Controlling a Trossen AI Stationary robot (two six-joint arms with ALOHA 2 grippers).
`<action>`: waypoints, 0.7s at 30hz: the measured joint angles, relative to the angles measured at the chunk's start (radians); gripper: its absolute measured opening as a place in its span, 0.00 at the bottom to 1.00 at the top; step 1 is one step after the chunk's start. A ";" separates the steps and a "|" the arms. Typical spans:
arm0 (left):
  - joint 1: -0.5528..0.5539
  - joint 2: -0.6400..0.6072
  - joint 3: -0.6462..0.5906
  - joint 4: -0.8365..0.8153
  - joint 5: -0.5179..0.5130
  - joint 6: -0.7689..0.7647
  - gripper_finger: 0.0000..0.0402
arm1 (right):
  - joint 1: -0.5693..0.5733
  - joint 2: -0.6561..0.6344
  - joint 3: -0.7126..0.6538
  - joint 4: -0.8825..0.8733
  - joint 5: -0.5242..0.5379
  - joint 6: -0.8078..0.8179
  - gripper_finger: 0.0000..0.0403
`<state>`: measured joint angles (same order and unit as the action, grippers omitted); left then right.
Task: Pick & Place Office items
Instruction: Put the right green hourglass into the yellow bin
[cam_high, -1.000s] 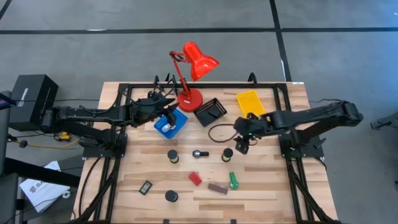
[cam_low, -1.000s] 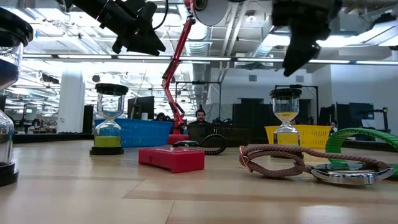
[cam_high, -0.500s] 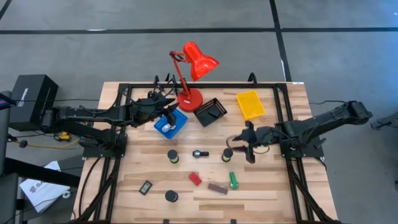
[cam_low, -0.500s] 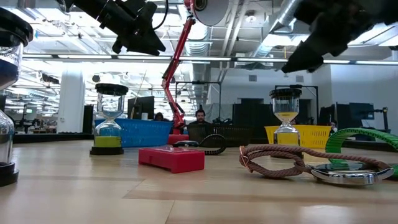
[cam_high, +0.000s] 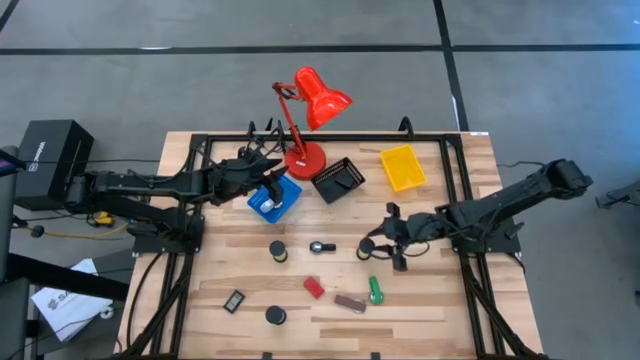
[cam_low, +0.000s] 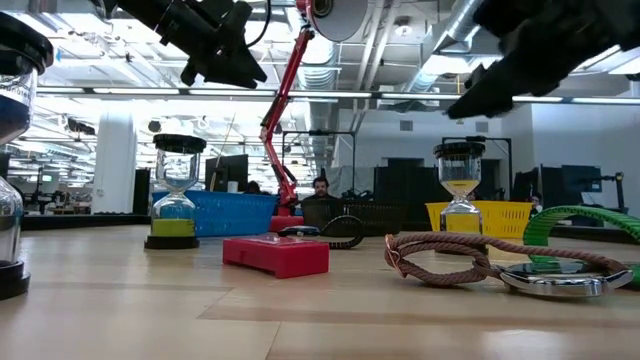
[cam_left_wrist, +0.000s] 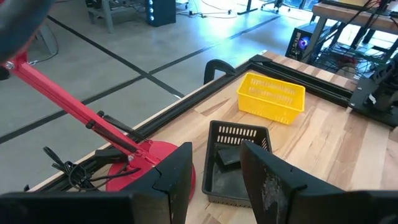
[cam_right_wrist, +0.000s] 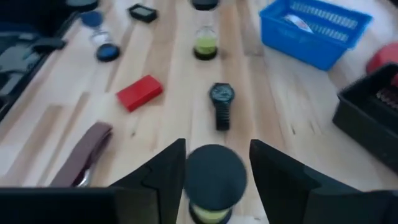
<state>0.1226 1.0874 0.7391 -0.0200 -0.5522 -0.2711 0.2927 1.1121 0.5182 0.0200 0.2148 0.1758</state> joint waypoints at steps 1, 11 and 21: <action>0.000 0.000 0.000 0.000 0.000 -0.002 0.33 | -0.008 0.015 0.000 0.013 -0.002 0.020 0.42; 0.000 0.000 0.000 -0.001 0.075 -0.075 0.33 | -0.040 0.081 0.057 0.087 -0.007 -0.232 0.46; 0.000 0.000 0.000 0.000 0.079 -0.077 0.33 | -0.036 0.089 0.090 0.039 -0.114 -0.157 0.61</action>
<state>0.1226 1.0874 0.7391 -0.0200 -0.4730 -0.3481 0.2564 1.2007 0.6086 0.0595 0.1010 0.0184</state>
